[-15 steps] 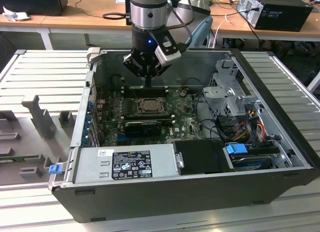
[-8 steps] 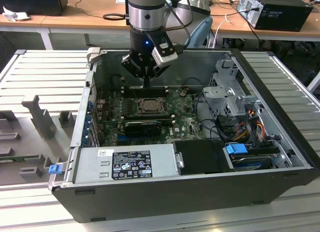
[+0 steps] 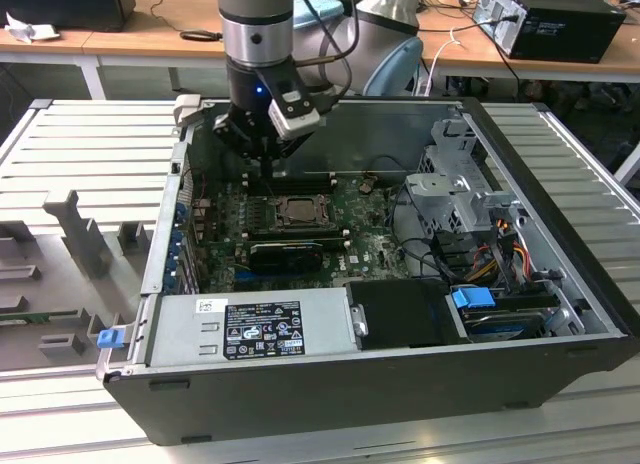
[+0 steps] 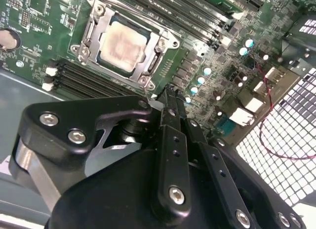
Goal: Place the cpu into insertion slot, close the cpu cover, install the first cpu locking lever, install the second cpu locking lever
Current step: 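Install the first cpu locking lever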
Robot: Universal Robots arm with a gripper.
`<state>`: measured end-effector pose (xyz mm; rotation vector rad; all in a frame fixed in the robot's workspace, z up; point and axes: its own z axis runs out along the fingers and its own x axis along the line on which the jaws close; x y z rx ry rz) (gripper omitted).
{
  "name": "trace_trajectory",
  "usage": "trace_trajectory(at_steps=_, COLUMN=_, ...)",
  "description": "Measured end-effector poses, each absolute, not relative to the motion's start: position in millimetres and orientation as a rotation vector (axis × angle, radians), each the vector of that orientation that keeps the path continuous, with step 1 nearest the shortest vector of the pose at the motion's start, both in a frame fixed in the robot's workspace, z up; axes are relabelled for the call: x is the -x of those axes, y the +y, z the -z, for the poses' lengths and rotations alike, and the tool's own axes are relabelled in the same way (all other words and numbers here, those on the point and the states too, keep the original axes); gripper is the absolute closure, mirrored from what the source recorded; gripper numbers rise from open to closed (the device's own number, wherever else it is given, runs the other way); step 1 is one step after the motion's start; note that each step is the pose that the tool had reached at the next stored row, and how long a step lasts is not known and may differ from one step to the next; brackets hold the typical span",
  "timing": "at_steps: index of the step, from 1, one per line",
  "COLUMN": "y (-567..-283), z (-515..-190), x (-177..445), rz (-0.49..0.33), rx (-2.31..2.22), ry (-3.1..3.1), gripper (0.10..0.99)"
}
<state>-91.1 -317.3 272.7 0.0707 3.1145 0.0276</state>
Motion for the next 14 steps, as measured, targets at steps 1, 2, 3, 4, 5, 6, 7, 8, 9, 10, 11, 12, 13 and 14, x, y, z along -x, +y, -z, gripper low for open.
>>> trace_trajectory(at_steps=1, y=-317, z=-273, x=91, rz=-0.028, rx=-0.071, ry=3.115, gripper=0.98)
trace_trajectory(at_steps=2, y=-317, z=-272, x=92, rz=-0.028, rx=-0.071, ry=3.115, gripper=0.98)
trace_trajectory(at_steps=3, y=-317, z=-272, x=92, rz=-0.028, rx=-0.071, ry=3.115, gripper=0.98)
trace_trajectory(at_steps=4, y=-317, z=-272, x=93, rz=-0.029, rx=-0.071, ry=3.114, gripper=0.98)
trace_trajectory(at_steps=5, y=-317, z=-272, x=94, rz=-0.029, rx=-0.071, ry=3.114, gripper=0.98)
trace_trajectory(at_steps=6, y=-317, z=-271, x=97, rz=-0.029, rx=-0.071, ry=3.115, gripper=0.98)
trace_trajectory(at_steps=7, y=-317, z=-270, x=100, rz=-0.029, rx=-0.07, ry=3.114, gripper=0.98)
trace_trajectory(at_steps=8, y=-317, z=-269, x=104, rz=-0.029, rx=-0.071, ry=3.115, gripper=0.98)
trace_trajectory(at_steps=9, y=-317, z=-268, x=107, rz=-0.029, rx=-0.071, ry=3.115, gripper=0.98)
trace_trajectory(at_steps=10, y=-316, z=-267, x=111, rz=-0.029, rx=-0.07, ry=3.115, gripper=0.98)
trace_trajectory(at_steps=11, y=-316, z=-266, x=114, rz=-0.029, rx=-0.071, ry=3.114, gripper=0.98)
trace_trajectory(at_steps=12, y=-315, z=-265, x=115, rz=-0.029, rx=-0.071, ry=3.114, gripper=0.98)
trace_trajectory(at_steps=13, y=-314, z=-264, x=116, rz=-0.029, rx=-0.071, ry=3.115, gripper=0.98)
trace_trajectory(at_steps=14, y=-313, z=-263, x=116, rz=-0.029, rx=-0.071, ry=3.115, gripper=0.98)
